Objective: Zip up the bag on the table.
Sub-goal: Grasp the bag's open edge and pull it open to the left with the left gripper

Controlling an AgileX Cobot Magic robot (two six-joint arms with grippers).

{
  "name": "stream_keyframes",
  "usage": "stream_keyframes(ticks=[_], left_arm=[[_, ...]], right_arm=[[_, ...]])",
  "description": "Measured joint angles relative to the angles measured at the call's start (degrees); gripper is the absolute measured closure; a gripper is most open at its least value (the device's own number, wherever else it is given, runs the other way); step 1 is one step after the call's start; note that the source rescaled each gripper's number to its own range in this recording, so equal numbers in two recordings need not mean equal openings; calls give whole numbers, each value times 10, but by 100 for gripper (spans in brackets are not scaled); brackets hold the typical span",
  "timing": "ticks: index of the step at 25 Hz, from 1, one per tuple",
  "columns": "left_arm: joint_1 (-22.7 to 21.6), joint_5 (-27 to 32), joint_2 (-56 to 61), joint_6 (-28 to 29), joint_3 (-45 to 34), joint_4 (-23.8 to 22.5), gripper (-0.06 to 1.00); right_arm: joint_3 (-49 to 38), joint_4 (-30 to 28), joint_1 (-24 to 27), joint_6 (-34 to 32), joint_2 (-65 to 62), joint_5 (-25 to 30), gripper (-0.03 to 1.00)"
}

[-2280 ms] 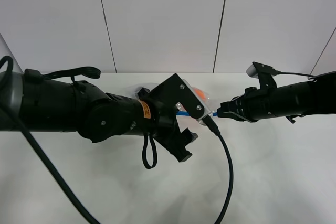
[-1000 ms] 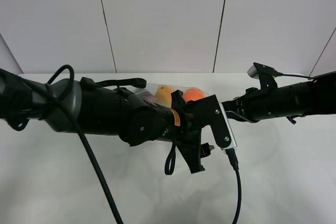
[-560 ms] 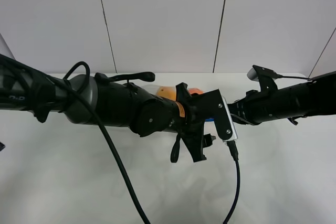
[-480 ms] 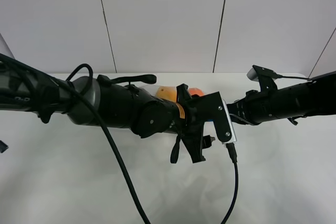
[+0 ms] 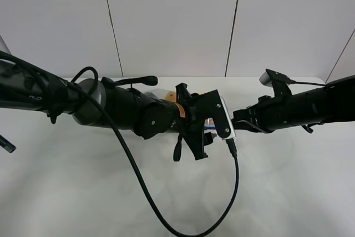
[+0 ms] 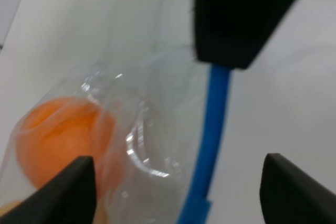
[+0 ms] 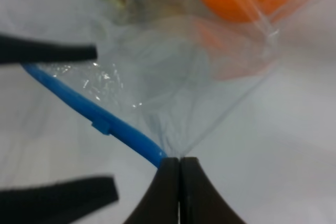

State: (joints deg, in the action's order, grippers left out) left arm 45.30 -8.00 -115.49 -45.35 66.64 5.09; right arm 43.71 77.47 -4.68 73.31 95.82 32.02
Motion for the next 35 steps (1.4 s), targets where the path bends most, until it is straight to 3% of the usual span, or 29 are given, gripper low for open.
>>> stream_keyframes(ticks=[14, 21, 23, 27, 35], left_arm=[[-8, -2, 0, -18, 0, 0, 1], [-8, -11, 0, -19, 0, 2, 2], [-8, -10, 0, -19, 0, 2, 5], [-8, -10, 0, -19, 0, 2, 24], [-8, -11, 0, -19, 0, 2, 37]], right_arm=[[0, 1, 0, -2, -50, 11, 97], [0, -54, 0, -51, -69, 3, 97], [0, -61, 0, -58, -69, 1, 97], [0, -65, 0, -62, -69, 1, 97], [0, -66, 0, -62, -69, -3, 97]])
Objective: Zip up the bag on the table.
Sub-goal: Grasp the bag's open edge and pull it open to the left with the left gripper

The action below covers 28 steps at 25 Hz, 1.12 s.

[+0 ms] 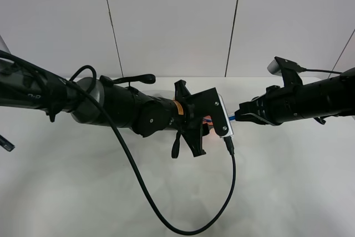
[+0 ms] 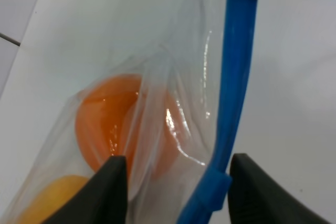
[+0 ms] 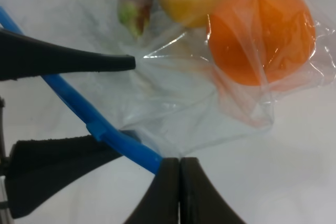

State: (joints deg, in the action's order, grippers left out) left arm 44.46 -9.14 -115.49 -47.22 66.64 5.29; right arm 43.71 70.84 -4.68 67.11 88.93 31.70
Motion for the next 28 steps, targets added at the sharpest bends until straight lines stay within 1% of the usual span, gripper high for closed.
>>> stream_keyframes(ticks=[1, 6, 15, 19, 22, 28], left_arm=[[0, 0, 0, 0, 0, 0, 37], [0, -13, 0, 0, 0, 0, 50], [0, -20, 0, -4, 0, 0, 81], [0, -20, 0, -20, 0, 0, 91], [0, -20, 0, -26, 0, 0, 94], [0, -20, 0, -27, 0, 0, 94]], right_arm=[[0, 0, 0, 0, 0, -1, 97], [0, 0, 0, -6, 0, -9, 97], [0, -3, 0, -17, 0, -14, 97], [0, -8, 0, -26, 0, -16, 97], [0, -12, 0, -31, 0, -19, 97], [0, -17, 0, -38, 0, -23, 97]])
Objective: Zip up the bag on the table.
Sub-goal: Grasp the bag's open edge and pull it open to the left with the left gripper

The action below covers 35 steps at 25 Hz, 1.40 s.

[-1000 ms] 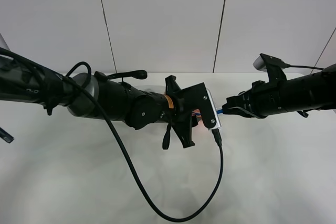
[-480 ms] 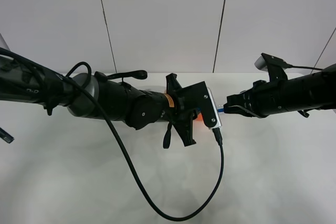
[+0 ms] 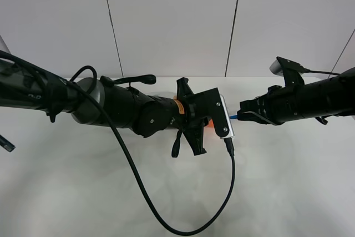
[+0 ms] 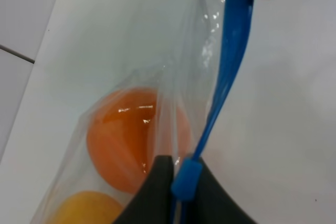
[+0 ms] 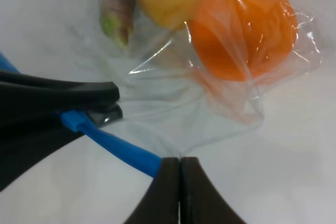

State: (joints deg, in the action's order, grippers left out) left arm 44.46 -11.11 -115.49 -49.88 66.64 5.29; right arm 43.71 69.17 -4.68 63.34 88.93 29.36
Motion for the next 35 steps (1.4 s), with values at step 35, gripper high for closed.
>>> stream_keyframes(ticks=[35], left_arm=[[6, -42, 0, 0, 0, 0, 66]], right_arm=[[0, -8, 0, -7, 0, -16, 97]])
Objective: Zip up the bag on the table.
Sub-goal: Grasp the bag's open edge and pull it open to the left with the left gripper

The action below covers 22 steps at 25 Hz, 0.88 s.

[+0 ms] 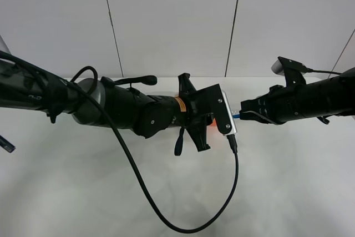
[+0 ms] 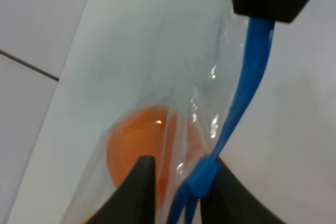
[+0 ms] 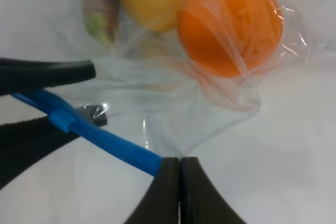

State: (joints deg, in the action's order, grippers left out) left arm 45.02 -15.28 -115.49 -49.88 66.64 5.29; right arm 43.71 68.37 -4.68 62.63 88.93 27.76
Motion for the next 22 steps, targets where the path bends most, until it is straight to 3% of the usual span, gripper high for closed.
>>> stream_keyframes(ticks=[22], left_arm=[[27, -4, 0, -22, 0, 0, 66]], right_arm=[[0, -1, 0, 0, 0, -1, 97]])
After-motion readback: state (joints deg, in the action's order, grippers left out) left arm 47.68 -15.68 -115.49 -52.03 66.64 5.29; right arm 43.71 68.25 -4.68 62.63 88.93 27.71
